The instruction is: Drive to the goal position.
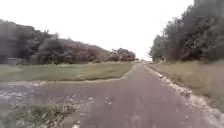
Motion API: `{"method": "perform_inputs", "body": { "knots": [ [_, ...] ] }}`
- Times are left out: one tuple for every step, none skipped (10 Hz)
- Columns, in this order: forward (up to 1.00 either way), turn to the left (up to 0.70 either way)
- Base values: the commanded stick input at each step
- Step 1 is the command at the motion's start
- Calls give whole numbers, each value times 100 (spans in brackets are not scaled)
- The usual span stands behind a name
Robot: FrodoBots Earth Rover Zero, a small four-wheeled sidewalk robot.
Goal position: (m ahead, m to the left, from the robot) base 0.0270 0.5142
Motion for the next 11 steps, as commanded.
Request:
{"method": "perform_inputs", "body": {
  "knots": [
    [100,40],
    [100,40],
    [100,40],
    [100,40],
    [100,40],
    [100,40],
    [100,40],
    [100,40],
    [100,40],
    [100,40],
    [100,40]
  ]
}}
